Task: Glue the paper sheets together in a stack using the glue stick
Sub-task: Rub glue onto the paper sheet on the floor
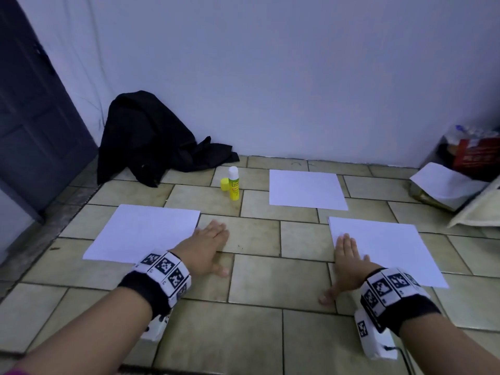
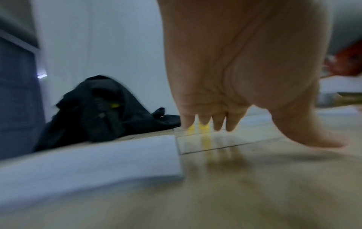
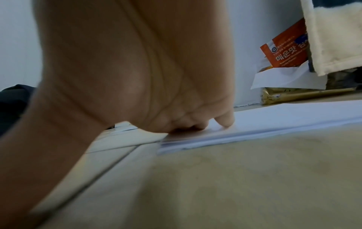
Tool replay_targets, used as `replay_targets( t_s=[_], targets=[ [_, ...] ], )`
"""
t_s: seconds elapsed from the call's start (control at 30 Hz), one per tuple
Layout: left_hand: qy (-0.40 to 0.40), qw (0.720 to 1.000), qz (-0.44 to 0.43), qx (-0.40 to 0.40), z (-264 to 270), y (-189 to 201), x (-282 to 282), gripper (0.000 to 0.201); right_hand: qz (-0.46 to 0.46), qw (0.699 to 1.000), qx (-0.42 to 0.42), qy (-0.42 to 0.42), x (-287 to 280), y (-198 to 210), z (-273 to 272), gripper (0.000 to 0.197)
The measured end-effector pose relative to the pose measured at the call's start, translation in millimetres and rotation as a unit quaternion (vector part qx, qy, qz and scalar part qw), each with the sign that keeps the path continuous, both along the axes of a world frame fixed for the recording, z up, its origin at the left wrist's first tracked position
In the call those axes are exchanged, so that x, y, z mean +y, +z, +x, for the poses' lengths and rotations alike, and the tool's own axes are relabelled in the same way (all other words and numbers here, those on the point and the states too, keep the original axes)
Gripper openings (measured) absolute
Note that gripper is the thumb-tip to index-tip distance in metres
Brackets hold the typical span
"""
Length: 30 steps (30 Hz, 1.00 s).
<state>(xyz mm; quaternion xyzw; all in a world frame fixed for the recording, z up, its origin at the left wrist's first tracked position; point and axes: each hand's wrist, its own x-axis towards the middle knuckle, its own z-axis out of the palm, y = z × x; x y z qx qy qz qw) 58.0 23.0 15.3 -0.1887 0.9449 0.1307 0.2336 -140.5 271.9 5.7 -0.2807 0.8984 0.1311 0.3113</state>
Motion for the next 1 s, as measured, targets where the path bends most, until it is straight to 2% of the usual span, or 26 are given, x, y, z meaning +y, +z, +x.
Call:
replay_targets(
  t_s=[0.07, 0.13, 0.27, 0.4, 0.5, 0.77, 0.87, 1.0],
  targets=[
    [0.054, 0.995, 0.006, 0.082, 16.8, 7.6, -11.1, 0.1, -0.004, 1.0, 0.001, -0.003, 0.4, 1.0, 0.1, 0.156],
    [0.12, 0.985, -0.009, 0.121, 36.1, 12.8, -28.1, 0.104, -0.009, 1.0, -0.002, -0.005, 1.0, 2.2, 1.1, 0.156],
    [0.225, 0.971, -0.017, 0.079, 70.6, 5.5, -58.9, 0.114, -0.021, 1.0, -0.004, -0.007, 2.5, 1.8, 1.5, 0.156],
    [0.242, 0.97, -0.007, 0.02, 86.6, -15.6, -63.2, 0.105, -0.028, 1.0, -0.004, -0.006, 3.9, 1.6, 2.3, 0.155],
    [0.246, 0.969, 0.008, 0.031, 89.4, -19.4, -62.0, 0.1, -0.032, 0.999, -0.003, -0.007, 4.5, 1.3, 2.5, 0.155],
    [0.25, 0.967, 0.028, 0.029, 86.8, -12.1, -65.1, 0.07, -0.033, 0.999, 0.0, -0.003, 5.2, 1.9, 3.7, 0.153],
    [0.275, 0.959, 0.024, 0.058, 89.0, -6.2, -66.1, 0.062, -0.034, 0.999, 0.002, 0.0, 5.8, 2.2, 4.1, 0.152],
    [0.294, 0.935, -0.067, 0.184, 77.9, 24.5, -57.1, 0.035, -0.035, 0.999, 0.005, 0.005, 7.0, 1.0, 3.1, 0.152]
  ],
)
